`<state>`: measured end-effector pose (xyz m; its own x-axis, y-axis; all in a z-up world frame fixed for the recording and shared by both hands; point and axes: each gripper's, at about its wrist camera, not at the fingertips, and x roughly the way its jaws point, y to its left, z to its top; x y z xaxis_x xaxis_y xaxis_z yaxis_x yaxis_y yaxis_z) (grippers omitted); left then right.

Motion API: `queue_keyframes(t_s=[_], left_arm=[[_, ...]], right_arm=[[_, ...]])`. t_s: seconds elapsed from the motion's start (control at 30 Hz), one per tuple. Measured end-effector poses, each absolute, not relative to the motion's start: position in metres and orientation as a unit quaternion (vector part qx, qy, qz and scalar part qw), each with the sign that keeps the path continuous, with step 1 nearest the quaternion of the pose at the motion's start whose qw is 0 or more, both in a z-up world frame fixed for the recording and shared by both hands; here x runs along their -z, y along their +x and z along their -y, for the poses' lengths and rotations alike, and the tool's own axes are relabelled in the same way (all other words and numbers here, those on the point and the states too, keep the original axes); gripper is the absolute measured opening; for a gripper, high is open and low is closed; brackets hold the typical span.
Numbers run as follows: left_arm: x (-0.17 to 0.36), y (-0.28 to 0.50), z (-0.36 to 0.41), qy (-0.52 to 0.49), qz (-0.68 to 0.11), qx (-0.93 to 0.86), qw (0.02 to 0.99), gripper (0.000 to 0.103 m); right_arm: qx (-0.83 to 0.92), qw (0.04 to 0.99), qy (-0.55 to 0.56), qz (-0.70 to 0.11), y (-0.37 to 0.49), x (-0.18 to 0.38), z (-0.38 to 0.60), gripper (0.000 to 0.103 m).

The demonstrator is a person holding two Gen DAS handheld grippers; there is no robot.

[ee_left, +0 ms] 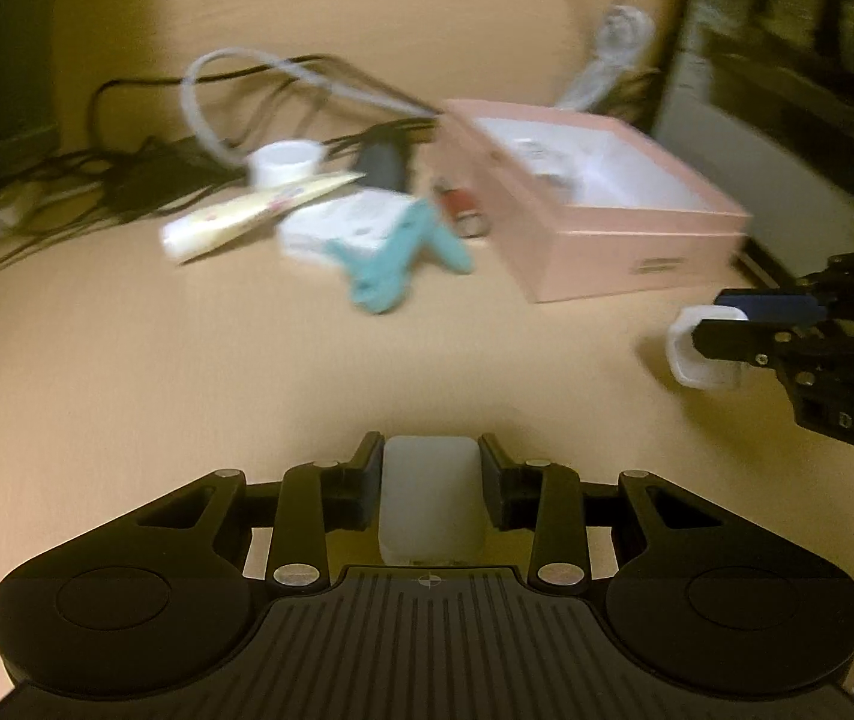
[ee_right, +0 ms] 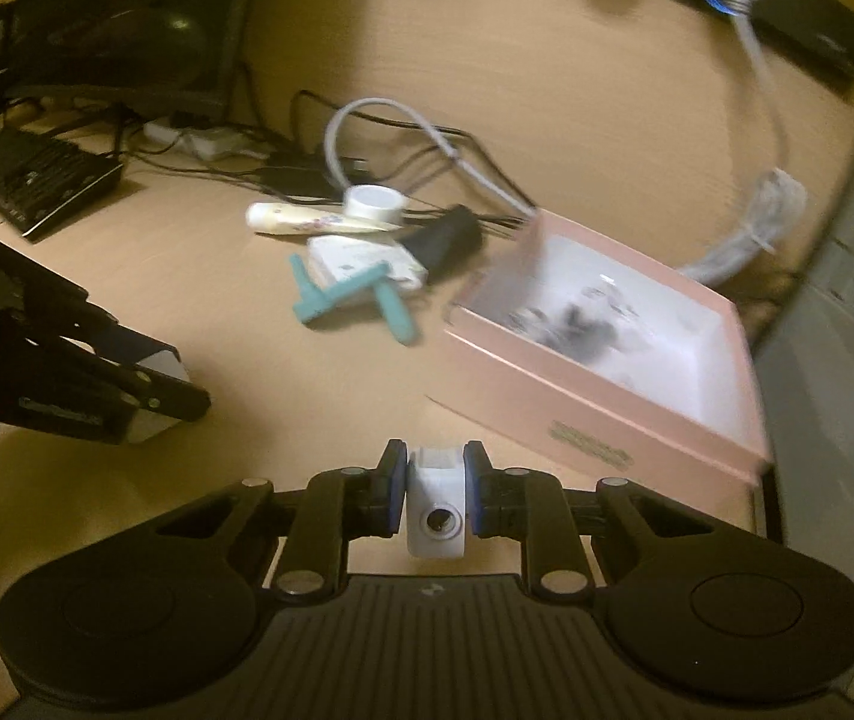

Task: Organize rigid objects
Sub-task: 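Move the case and adapter over the pink box and open both grippers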

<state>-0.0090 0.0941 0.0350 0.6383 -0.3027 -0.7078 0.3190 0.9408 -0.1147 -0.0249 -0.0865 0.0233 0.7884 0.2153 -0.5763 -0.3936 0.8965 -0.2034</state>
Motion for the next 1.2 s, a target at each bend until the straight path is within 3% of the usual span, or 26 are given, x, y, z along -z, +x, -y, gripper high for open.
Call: queue_keyframes(t_s=[0.23, 0.53, 0.6, 0.77, 0.97, 1.2], left_arm=[[-0.073, -0.002, -0.054, 0.008, -0.353, 0.253, 0.901, 0.038], [-0.156, 0.108, 0.029, -0.020, -0.247, 0.279, 0.928, 0.037], [-0.155, 0.124, 0.041, -0.015, -0.245, 0.279, 0.928, 0.038], [-0.146, 0.125, 0.007, -0.131, -0.239, 0.242, 0.931, 0.038], [-0.101, 0.076, -0.042, -0.102, -0.279, 0.201, 0.933, 0.038], [-0.051, 0.028, -0.076, -0.067, -0.368, 0.166, 0.913, 0.038]], right_arm=[[-0.100, 0.949, -0.118, -0.276, -0.056, -0.037, 0.130, 0.019], [-0.047, 0.964, -0.091, -0.247, -0.072, -0.052, 0.155, 0.019], [-0.039, 0.964, -0.092, -0.246, -0.072, -0.051, 0.155, 0.019], [-0.019, 0.963, -0.086, -0.256, -0.077, -0.044, 0.166, 0.019], [-0.021, 0.959, -0.073, -0.273, -0.071, -0.037, 0.177, 0.019], [-0.026, 0.981, -0.086, -0.170, -0.007, -0.103, 0.166, 0.019]])
